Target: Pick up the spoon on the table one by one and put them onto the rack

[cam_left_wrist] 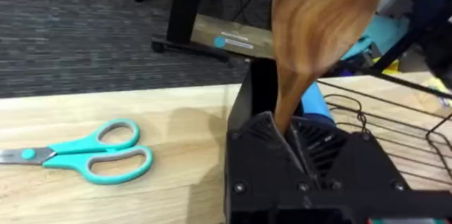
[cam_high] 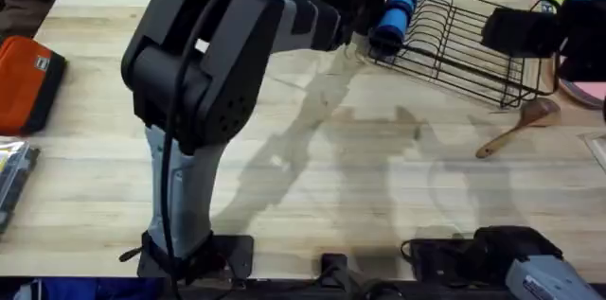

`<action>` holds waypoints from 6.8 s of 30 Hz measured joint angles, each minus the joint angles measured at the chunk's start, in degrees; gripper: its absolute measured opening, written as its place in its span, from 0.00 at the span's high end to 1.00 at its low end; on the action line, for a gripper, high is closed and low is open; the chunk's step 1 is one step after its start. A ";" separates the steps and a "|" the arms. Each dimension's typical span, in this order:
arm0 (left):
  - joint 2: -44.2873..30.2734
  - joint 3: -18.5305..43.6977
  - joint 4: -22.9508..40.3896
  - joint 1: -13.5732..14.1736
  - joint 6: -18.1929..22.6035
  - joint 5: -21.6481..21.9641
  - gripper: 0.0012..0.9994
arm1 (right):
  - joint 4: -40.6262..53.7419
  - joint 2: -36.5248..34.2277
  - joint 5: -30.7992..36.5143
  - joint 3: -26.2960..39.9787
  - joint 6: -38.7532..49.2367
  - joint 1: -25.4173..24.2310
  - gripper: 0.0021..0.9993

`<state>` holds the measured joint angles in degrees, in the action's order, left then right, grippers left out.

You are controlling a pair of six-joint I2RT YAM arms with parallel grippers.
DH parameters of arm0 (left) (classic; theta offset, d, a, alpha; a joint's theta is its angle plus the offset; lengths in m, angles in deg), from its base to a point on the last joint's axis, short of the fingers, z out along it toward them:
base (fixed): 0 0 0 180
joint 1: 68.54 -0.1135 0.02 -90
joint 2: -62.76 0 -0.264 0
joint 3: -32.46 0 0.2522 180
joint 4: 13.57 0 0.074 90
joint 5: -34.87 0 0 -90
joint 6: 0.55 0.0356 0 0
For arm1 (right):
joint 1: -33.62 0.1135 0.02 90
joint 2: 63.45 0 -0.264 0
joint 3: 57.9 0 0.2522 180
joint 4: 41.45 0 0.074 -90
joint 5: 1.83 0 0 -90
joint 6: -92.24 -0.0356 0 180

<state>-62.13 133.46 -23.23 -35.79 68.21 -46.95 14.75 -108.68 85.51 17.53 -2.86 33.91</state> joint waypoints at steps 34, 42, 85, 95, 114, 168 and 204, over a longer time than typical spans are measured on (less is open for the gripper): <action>12.49 0.13 26.06 -0.16 10.38 5.04 0.15 | 0.00 0.00 0.02 0.00 0.00 0.00 0.01; 21.96 0.13 41.04 -2.44 10.56 5.19 0.01 | 0.00 0.00 0.00 0.00 0.00 0.00 0.01; 42.46 0.11 83.69 -15.80 10.60 5.08 0.01 | 3.27 0.00 1.57 0.00 -0.47 -0.15 0.01; 42.46 0.11 83.69 -15.80 10.60 5.08 0.01 | 14.51 0.01 8.53 0.00 -4.86 -3.10 0.01; 42.45 0.11 83.69 -15.80 10.60 5.08 0.01 | 20.99 0.00 14.20 0.00 -8.87 -20.04 0.01; 42.46 0.11 83.69 -15.80 10.60 4.97 0.01 | 20.42 0.02 17.65 -0.04 -9.51 -24.39 0.01; 42.46 0.11 83.70 -15.80 10.60 4.95 0.01 | -5.60 -3.76 19.46 -24.98 -13.40 -24.48 0.01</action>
<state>-19.68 133.57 60.47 -51.59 78.82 -42.00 9.15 -112.44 104.98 -7.45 -16.26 9.43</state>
